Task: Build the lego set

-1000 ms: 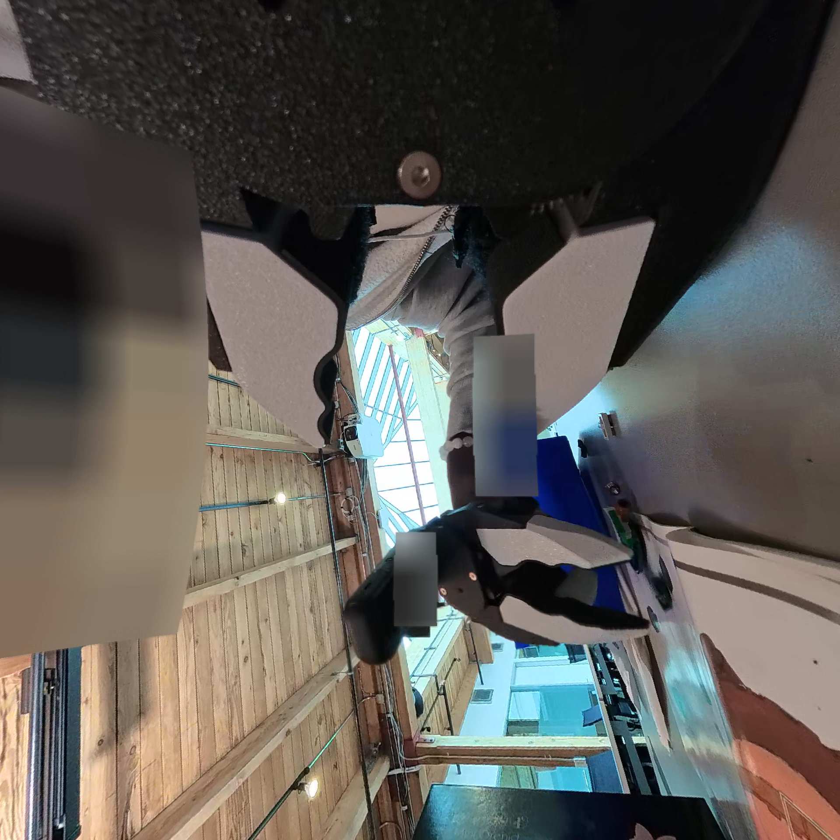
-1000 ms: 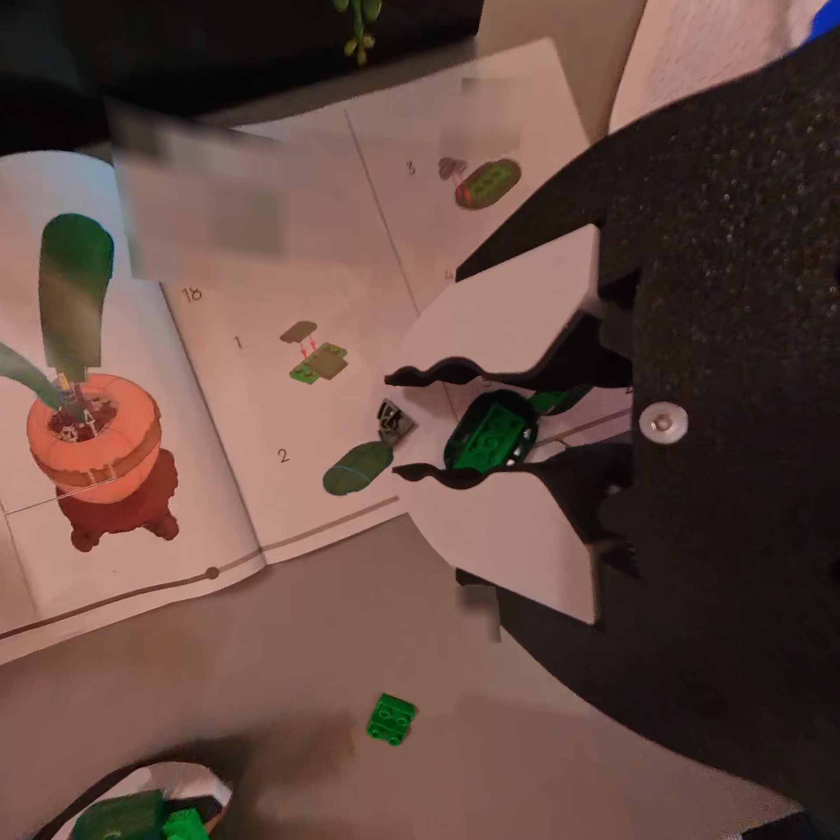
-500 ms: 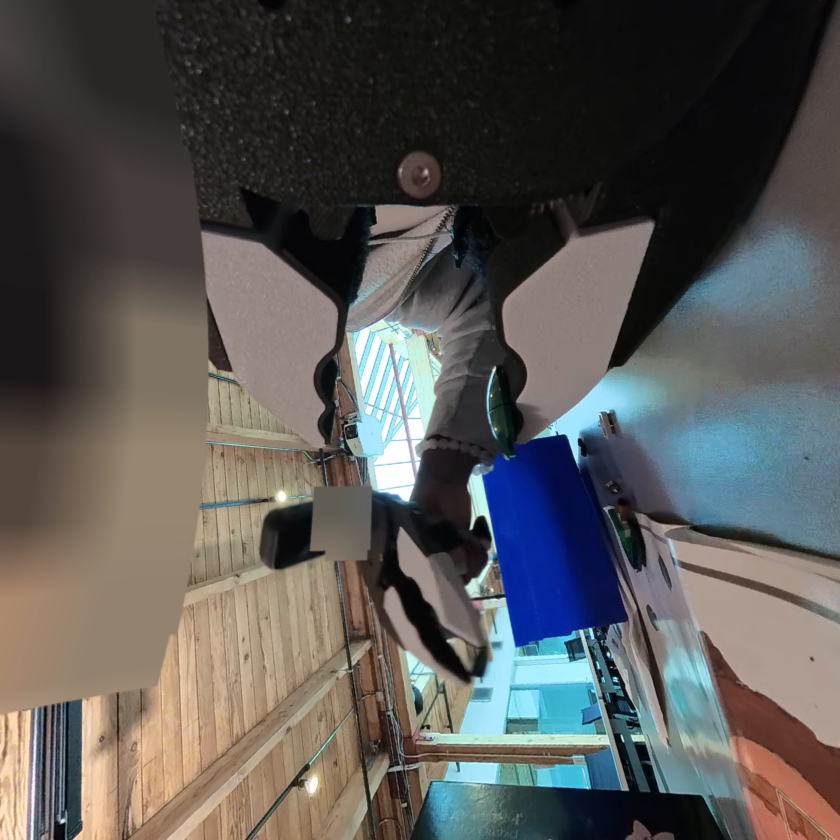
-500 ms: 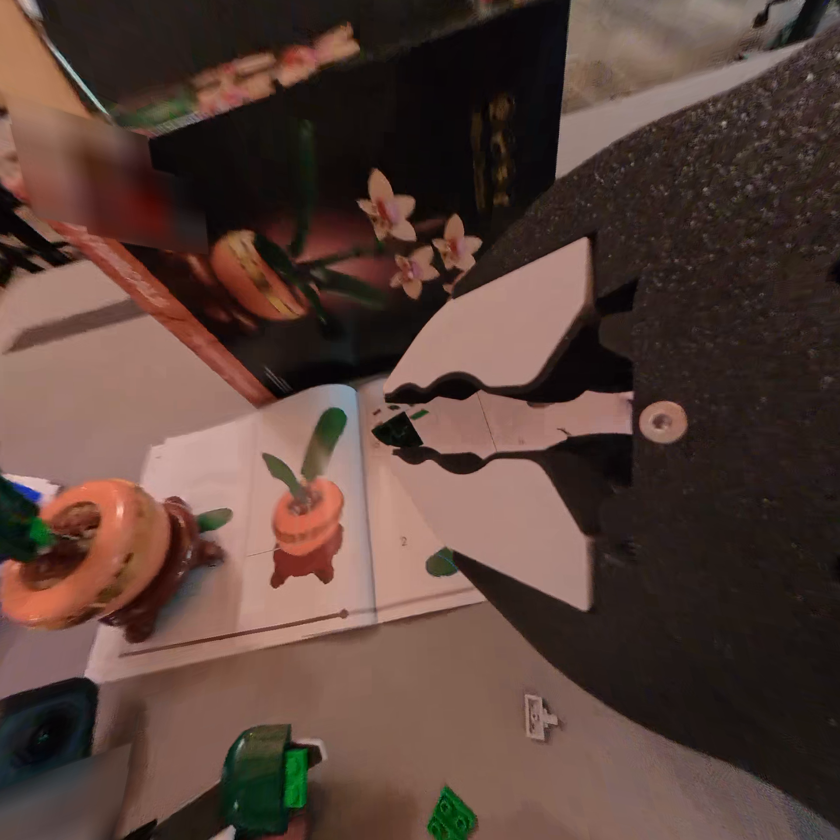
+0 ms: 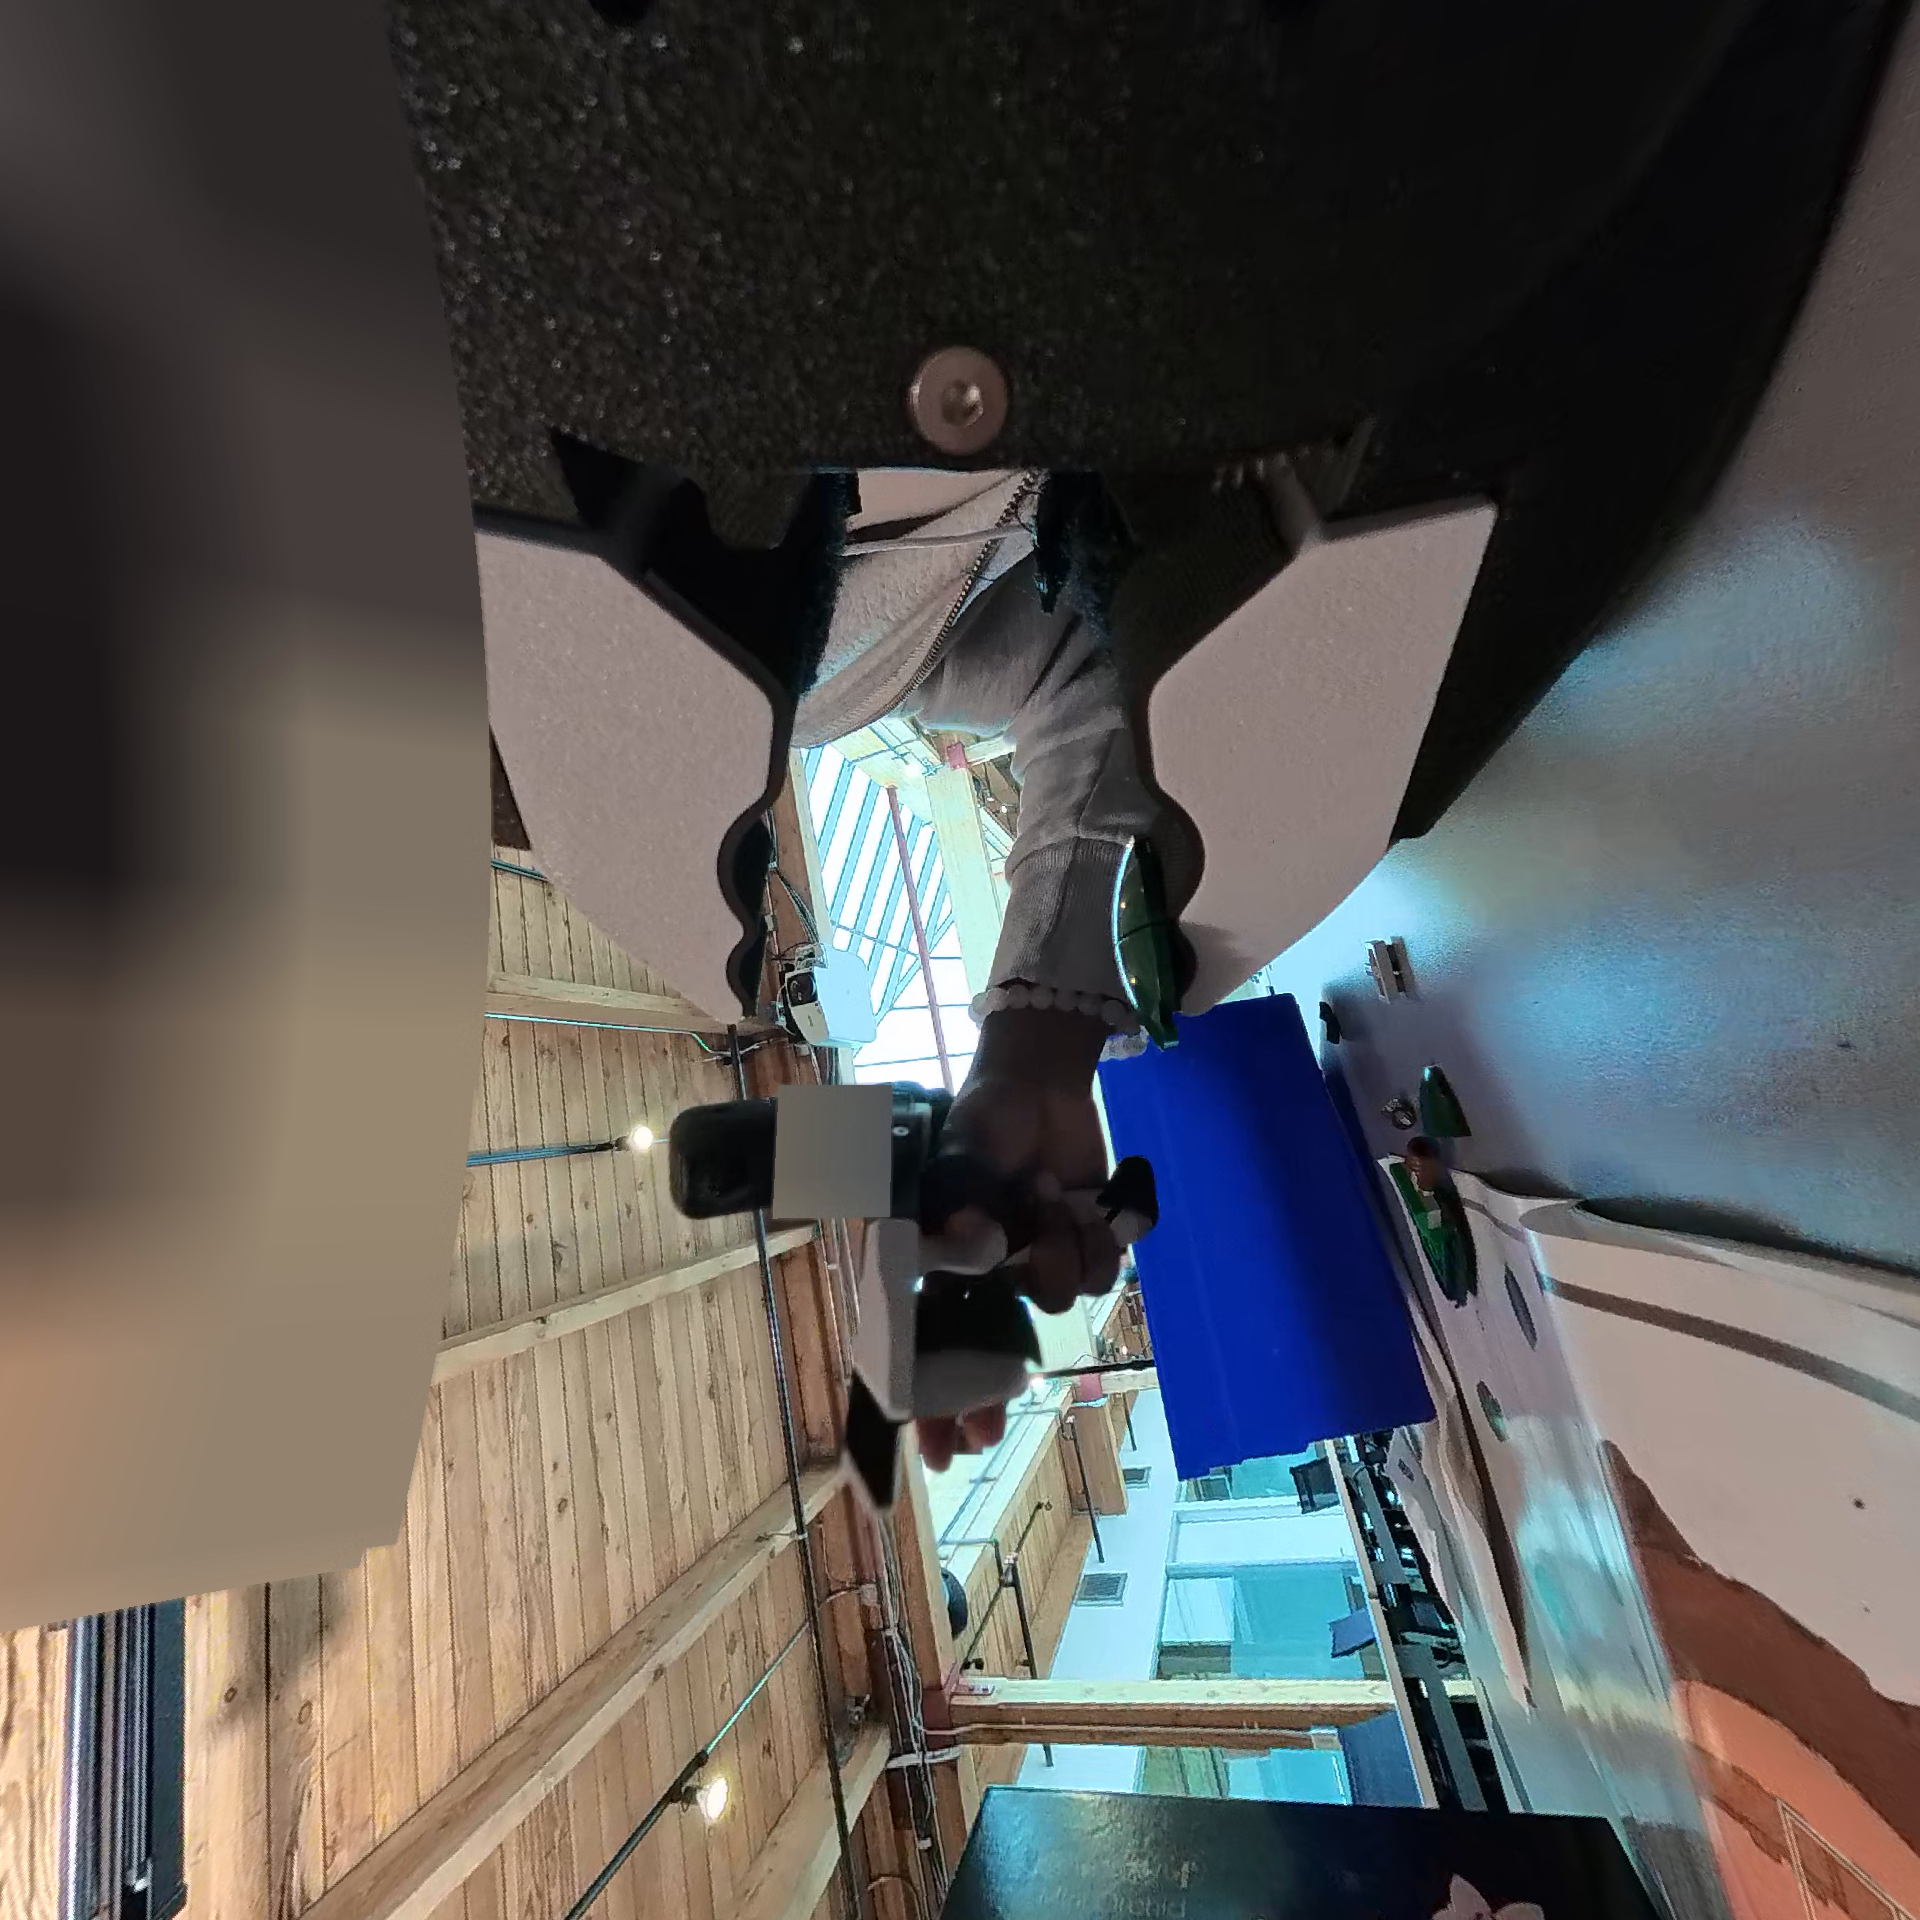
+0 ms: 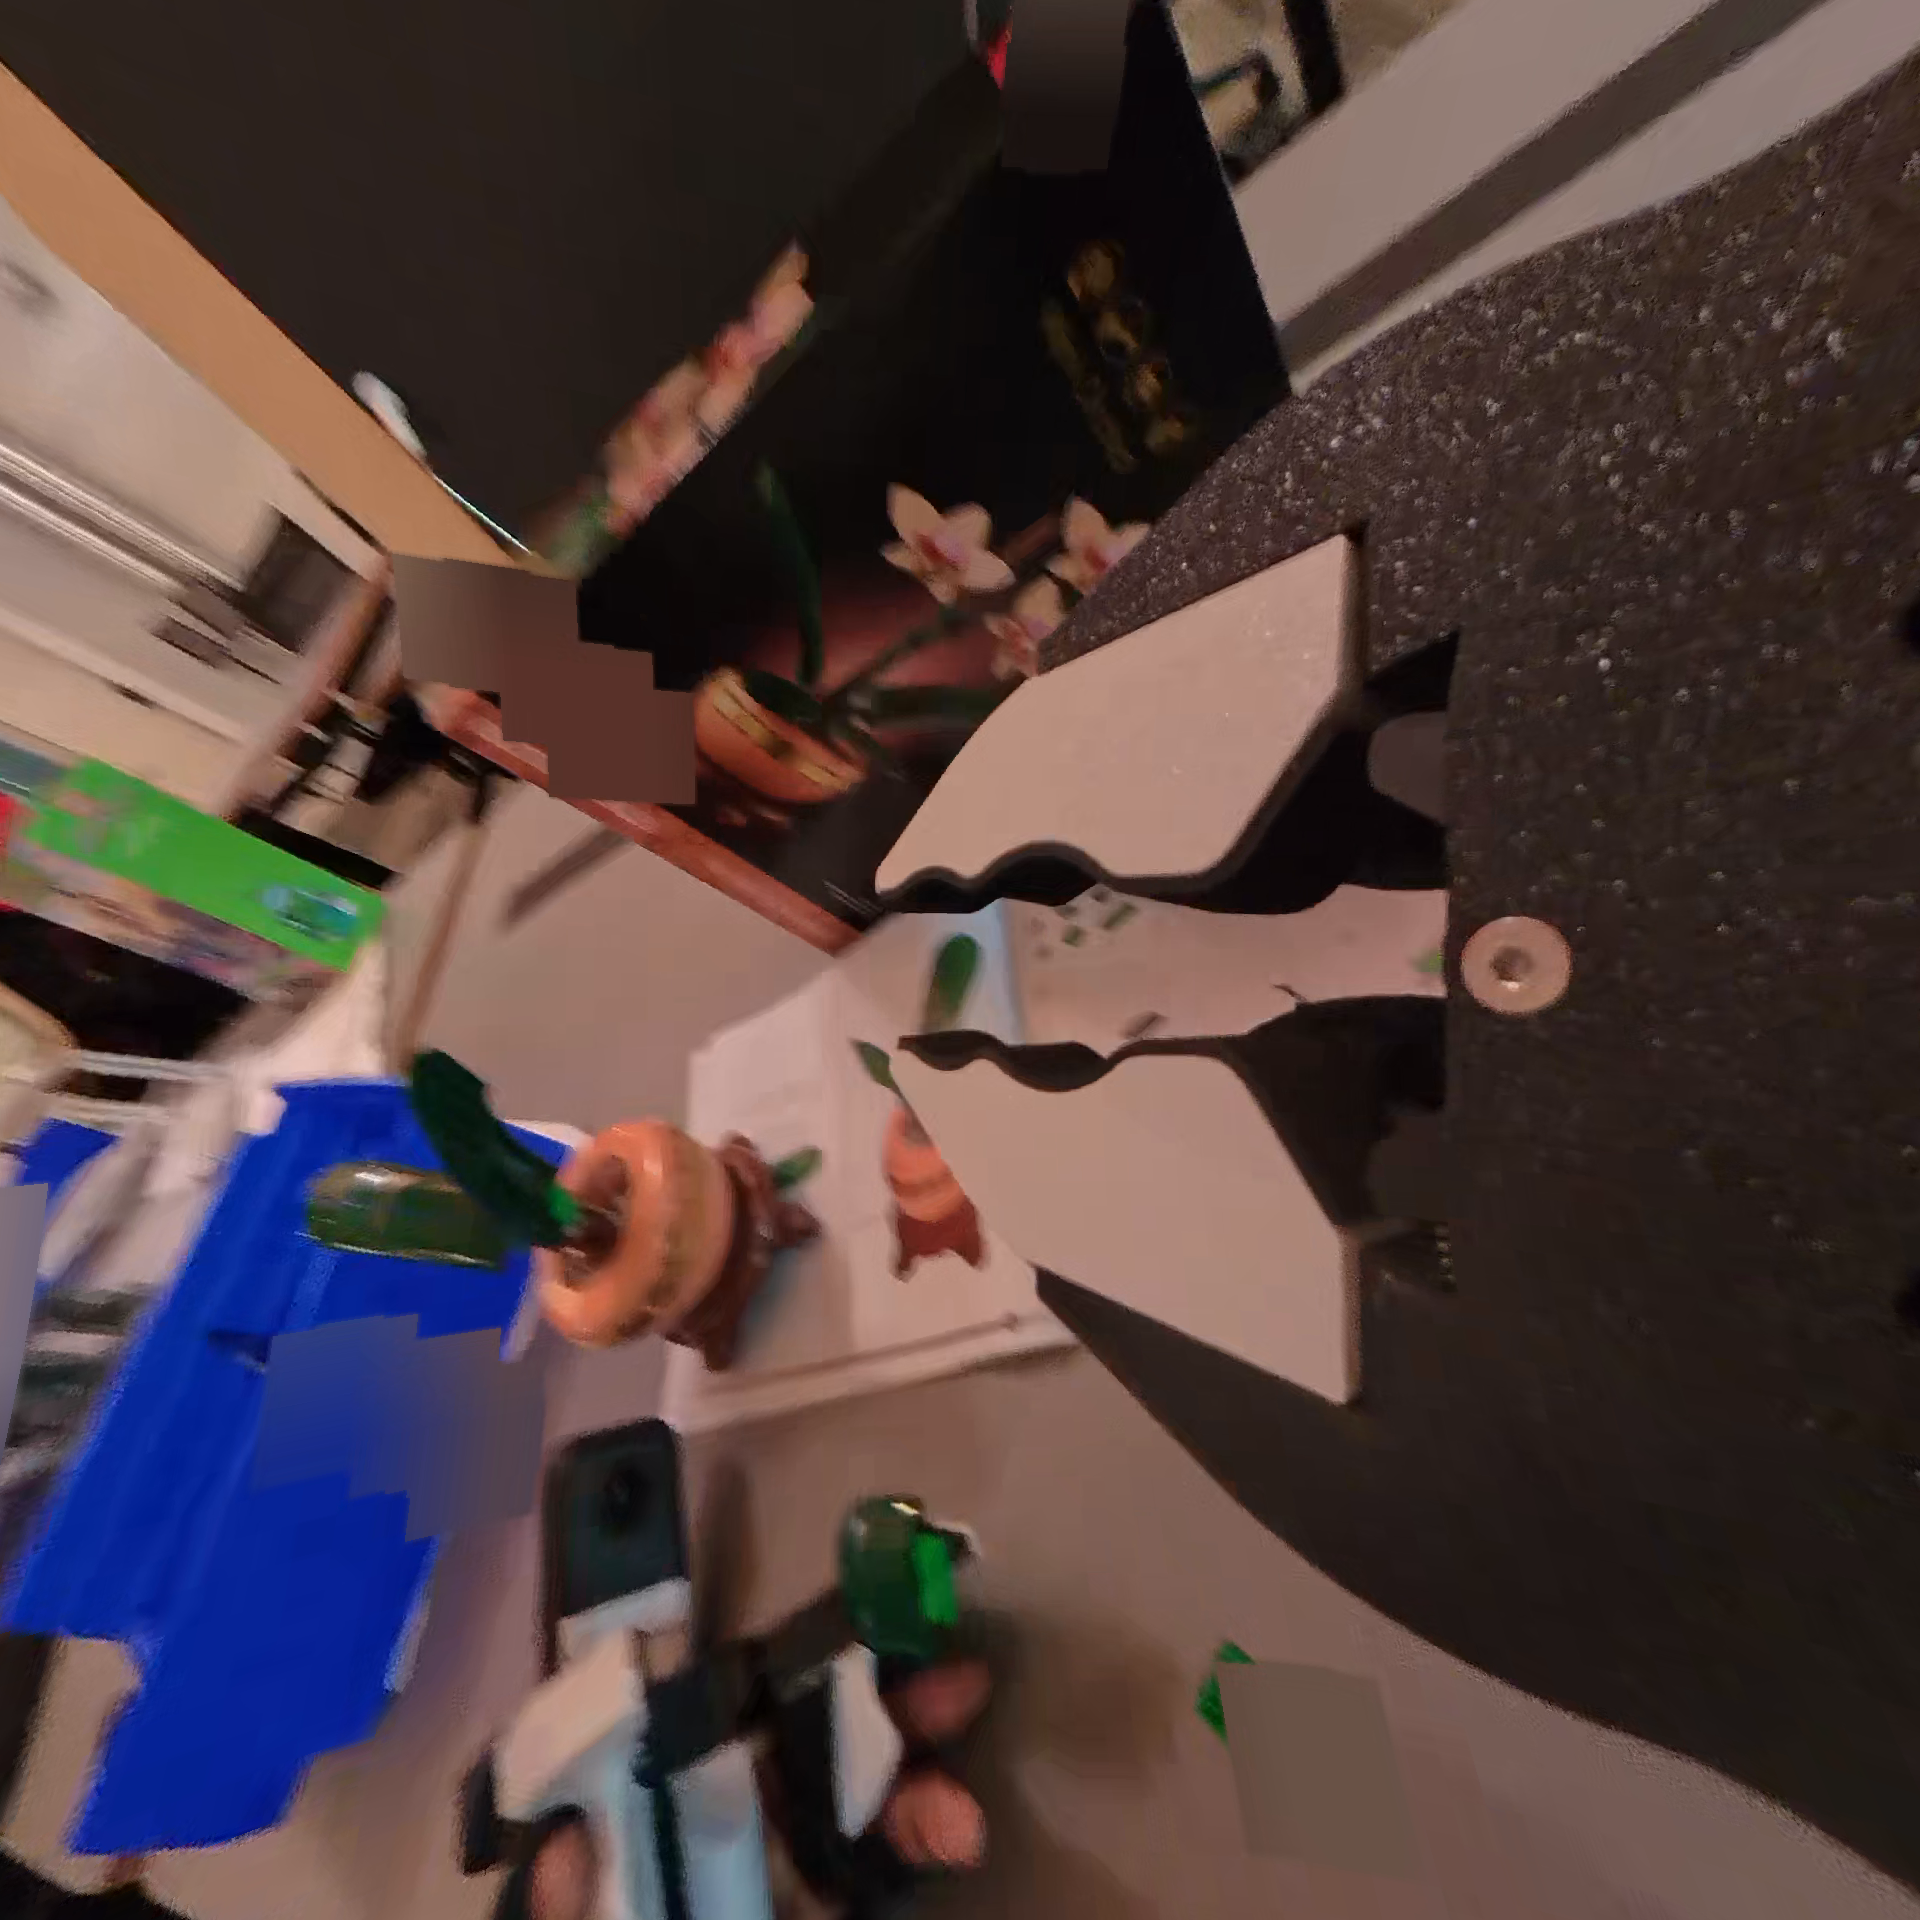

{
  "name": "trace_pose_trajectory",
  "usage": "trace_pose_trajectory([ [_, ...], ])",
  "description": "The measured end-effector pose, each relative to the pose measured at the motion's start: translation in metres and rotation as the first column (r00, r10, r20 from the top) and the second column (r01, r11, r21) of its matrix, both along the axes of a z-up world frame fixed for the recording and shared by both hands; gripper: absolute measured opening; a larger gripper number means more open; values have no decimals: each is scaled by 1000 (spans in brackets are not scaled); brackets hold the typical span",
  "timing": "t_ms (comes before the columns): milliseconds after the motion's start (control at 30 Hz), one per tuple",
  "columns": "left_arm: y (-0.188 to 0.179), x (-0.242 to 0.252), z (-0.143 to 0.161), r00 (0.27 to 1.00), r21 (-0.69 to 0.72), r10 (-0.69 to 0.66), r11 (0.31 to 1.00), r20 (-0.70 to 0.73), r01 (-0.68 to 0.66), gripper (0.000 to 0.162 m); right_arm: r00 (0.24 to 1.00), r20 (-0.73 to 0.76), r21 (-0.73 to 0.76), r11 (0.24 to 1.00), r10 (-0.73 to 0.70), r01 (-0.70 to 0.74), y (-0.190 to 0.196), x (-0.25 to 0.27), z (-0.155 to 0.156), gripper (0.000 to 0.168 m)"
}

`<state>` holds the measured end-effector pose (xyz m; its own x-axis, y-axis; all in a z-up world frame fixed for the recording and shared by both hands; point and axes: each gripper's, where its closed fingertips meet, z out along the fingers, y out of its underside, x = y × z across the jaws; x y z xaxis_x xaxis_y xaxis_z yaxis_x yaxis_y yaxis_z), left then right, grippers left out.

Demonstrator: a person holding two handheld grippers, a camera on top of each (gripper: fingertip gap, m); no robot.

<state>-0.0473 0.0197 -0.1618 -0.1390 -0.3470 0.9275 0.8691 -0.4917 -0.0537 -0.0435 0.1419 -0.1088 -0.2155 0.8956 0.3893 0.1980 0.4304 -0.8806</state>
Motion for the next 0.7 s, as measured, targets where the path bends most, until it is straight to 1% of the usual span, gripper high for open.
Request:
trace_pose_trajectory([
  [67, 1, 0, 0, 1000, 0, 0, 1000, 0, 0, 71, 979, 201, -18, 1000, 21, -18, -7, 11, -31, 20],
  [100, 1, 0, 0, 1000, 0, 0, 1000, 0, 0, 72, 953, 300, -42, 998, 47, -36, -14, 19, -48, 14],
  [167, 1, -1, 0, 1000, 0, 3, 1000, 0, -3, 71, 896, 441, -82, 997, 47, -12, -22, 32, -76, 10],
  [200, 0, -1, 0, 1000, 0, 3, 1000, 0, -3, 71, 868, 493, -93, 996, 55, -11, -26, 40, -88, 8],
  [267, 1, 0, 0, 1000, 0, 2, 1000, 0, -2, 71, 838, 545, -114, 993, 34, 33, -29, 56, -101, 5],
  [300, 1, 1, 0, 1000, 0, 1, 1000, 0, -1, 71, 830, 558, -119, 989, -7, 88, -25, 67, -102, 6],
  [333, 1, 1, 0, 1000, 0, -2, 1000, 0, 2, 67, 818, 570, -114, 978, -82, 178, -15, 81, -102, 6],
  [367, 1, 1, 0, 1000, 1, -3, 1000, -1, 3, 67, 786, 590, -102, 949, -185, 299, -2, 97, -100, 6],
  [400, 0, 1, 0, 1000, 1, -3, 1000, -1, 3, 67, 731, 624, -98, 900, -276, 424, 7, 116, -99, 7],
  [433, 0, 1, 0, 1000, 0, -1, 1000, 0, 1, 71, 643, 676, -64, 840, -360, 538, 14, 139, -102, 9],
  [467, 0, 0, 0, 1000, 0, 1, 1000, 1, -1, 71, 508, 718, 37, 754, -477, 656, 24, 166, -107, 10],
  [500, 0, 0, 0, 1000, 0, 2, 1000, 1, -2, 71, 360, 721, 167, 653, -592, 739, 34, 193, -109, 11],
  [533, 0, 0, 0, 1000, 0, 1, 1000, 1, -1, 71, 271, 711, 244, 589, -648, 770, 35, 211, -112, 12],
  [567, 0, 0, 0, 1000, 0, 1, 1000, 0, -1, 66, 262, 709, 239, 572, -655, 785, 29, 216, -117, 14],
  [633, 0, 0, 0, 1000, 0, 1, 1000, -1, -1, 67, 318, 700, 128, 551, -639, 825, 20, 210, -128, 16],
  [667, 1, 0, 0, 1000, 1, 1, 1000, -1, -1, 71, 316, 699, 90, 518, -641, 850, 21, 210, -132, 21],
  [700, 1, 1, 0, 1000, 1, 1, 1000, -2, -1, 71, 320, 692, 53, 487, -648, 872, 23, 208, -134, 27],
])
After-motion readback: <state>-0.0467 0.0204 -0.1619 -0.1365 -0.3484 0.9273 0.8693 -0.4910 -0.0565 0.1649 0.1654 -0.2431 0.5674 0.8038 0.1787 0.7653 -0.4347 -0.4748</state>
